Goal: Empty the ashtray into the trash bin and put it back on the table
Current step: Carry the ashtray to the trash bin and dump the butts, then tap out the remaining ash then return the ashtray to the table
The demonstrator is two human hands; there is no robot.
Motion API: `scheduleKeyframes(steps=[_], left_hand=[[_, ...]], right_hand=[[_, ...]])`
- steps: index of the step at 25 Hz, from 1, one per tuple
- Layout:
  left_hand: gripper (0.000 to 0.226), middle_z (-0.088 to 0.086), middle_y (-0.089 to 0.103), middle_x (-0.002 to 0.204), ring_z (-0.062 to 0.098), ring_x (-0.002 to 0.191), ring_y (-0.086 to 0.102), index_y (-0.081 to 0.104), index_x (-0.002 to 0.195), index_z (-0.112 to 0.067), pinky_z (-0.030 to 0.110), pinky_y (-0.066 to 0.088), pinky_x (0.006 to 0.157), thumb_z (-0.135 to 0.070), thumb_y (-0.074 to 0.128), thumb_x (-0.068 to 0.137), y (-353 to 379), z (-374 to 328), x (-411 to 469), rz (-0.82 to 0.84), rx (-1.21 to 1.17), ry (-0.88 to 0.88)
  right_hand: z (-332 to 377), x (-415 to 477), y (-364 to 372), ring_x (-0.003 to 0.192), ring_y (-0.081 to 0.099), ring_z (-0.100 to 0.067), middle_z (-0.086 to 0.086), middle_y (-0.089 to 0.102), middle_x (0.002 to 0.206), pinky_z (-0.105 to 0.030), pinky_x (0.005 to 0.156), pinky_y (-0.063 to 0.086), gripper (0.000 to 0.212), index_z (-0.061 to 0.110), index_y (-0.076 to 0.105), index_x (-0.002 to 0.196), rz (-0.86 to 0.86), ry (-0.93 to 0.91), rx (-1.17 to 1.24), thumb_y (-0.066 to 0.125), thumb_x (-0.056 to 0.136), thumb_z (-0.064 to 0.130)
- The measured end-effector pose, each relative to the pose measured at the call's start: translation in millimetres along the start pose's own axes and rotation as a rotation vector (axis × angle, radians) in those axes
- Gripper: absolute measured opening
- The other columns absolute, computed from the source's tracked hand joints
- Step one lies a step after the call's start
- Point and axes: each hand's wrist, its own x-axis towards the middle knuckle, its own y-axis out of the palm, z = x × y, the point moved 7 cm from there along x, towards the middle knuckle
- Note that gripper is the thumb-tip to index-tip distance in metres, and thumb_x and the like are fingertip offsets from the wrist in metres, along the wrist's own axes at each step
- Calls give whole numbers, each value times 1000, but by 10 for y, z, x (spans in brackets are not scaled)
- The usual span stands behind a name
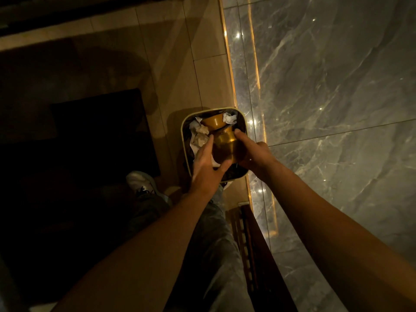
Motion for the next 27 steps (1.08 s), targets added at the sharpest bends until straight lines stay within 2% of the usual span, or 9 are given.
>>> scheduleKeyframes(steps=[2,7,10,13,16,18,21,24,27], left_hand=[[98,6,30,158,18,144,28,22,154,-21,32,27,115,-13,80,76,-7,-125,0,32,205,151],[109,-4,7,165,19,150,14,7,155,-25,41,27,116,-12,80,75,-32,-335,89,191,531,248],[118,0,3,165,18,151,5,1,155,-22,44,22,121,-15,83,71,5,-370,76,295,624,365],[117,4,5,165,18,151,4,1,155,-16,40,17,122,-17,83,72,15,-384,76,292,714,444],[114,6,12,164,20,151,10,5,155,-15,42,21,121,-20,83,72,24,-398,81,239,711,488],[110,6,16,163,22,150,16,10,155,-17,47,28,118,-23,83,72,32,-352,92,234,681,449],[107,6,24,160,26,147,26,17,153,-18,47,35,113,-25,84,70,-10,-262,140,183,598,384],[108,10,30,157,29,143,34,25,151,-15,47,38,111,-27,88,64,-99,-144,221,84,444,253],[112,11,38,153,31,138,41,32,149,-11,46,40,109,-26,92,56,-179,-110,279,-5,314,179]], right_hand=[[1,-35,21,111,61,-33,-16,60,125,-45,92,55,75,5,48,133,71,120,70,69,80,55],[78,-191,41,107,60,-34,-16,59,100,-46,96,52,50,11,50,103,162,305,20,63,85,56],[117,-243,7,110,62,-38,-19,59,104,-44,84,55,58,11,47,111,152,323,-14,65,82,58],[106,-261,-17,107,64,-39,-22,59,103,-47,94,54,59,9,48,104,171,348,-32,63,82,61],[100,-286,-28,100,64,-38,-21,59,97,-47,99,51,54,12,47,89,185,355,-52,60,83,64],[119,-308,-17,97,64,-35,-18,60,95,-46,91,55,54,13,49,94,193,315,-85,54,86,65],[134,-253,71,90,64,-27,-14,64,105,-37,69,55,56,12,52,119,169,115,-229,43,94,62],[213,-246,77,123,53,-33,-19,53,138,-43,100,48,51,6,44,138,-44,-401,-619,41,102,41],[304,-602,193,151,10,-29,-14,8,163,-38,123,14,66,2,14,154,-154,-1051,-1035,41,96,18]])
